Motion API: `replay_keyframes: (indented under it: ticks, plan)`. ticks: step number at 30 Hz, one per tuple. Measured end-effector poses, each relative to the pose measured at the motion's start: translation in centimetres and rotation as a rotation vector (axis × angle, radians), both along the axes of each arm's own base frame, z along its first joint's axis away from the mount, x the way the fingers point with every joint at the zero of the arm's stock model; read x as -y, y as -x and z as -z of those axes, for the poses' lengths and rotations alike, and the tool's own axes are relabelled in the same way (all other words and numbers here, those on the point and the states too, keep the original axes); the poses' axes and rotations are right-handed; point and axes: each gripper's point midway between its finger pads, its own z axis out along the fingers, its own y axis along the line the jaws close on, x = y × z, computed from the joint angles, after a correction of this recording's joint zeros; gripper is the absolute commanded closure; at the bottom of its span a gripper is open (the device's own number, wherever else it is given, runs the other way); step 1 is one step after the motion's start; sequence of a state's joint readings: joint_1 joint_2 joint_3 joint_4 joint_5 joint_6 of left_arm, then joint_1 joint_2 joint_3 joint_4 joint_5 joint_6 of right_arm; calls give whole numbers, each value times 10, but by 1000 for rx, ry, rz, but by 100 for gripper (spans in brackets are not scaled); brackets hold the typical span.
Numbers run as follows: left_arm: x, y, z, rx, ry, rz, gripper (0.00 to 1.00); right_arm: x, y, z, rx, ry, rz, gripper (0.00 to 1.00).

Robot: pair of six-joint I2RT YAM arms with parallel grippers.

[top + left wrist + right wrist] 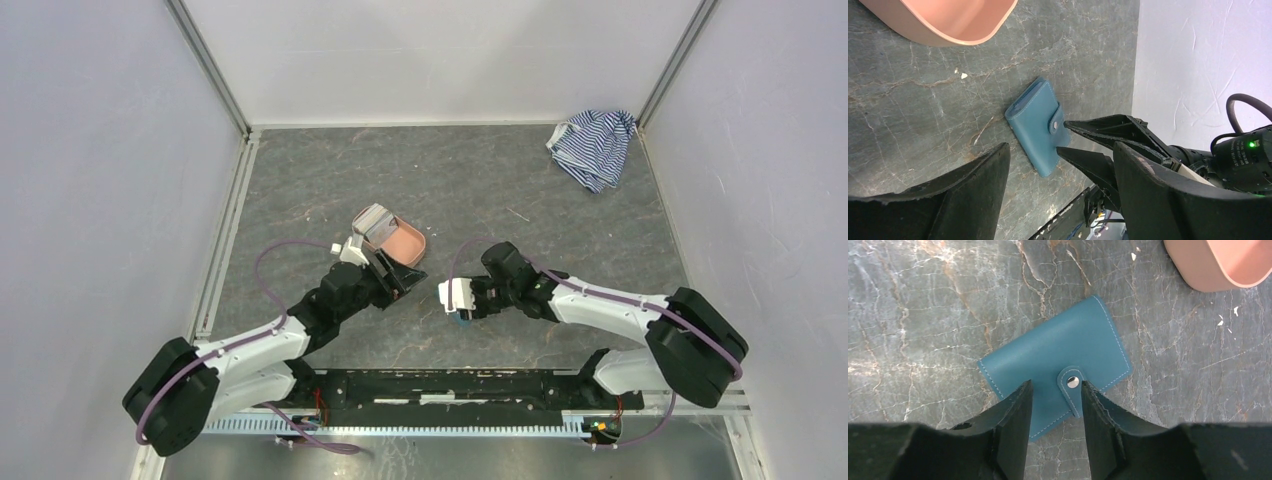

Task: Put the credit cards into the card holder
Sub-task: Open the card holder at the center of the board.

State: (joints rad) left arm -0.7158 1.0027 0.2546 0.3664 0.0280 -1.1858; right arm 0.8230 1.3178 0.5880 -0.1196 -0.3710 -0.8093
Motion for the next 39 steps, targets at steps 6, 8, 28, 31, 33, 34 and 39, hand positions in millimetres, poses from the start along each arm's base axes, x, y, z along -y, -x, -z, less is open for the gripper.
replay_keyframes:
  ticks: [6,8,28,31,33,34,39]
  plan:
    - [2,-2,5,-7,-6,0,21,-2,-5,8,-17,5,38,55]
    - [3,-2,7,-8,-7,2,21,-3,-6,7,-17,-2,44,55]
    - [6,4,28,-30,-25,22,27,-20,-11,10,-120,-50,110,53]
    - [7,4,31,-34,-30,26,28,-21,-13,10,-155,-60,140,53]
    - [9,5,32,-36,-31,29,28,-19,-15,10,-181,-71,163,53]
    - [9,5,33,-36,-31,31,29,-19,-15,10,-191,-76,168,53]
    - [11,7,39,-48,-42,40,31,-18,-14,10,-236,-94,181,53]
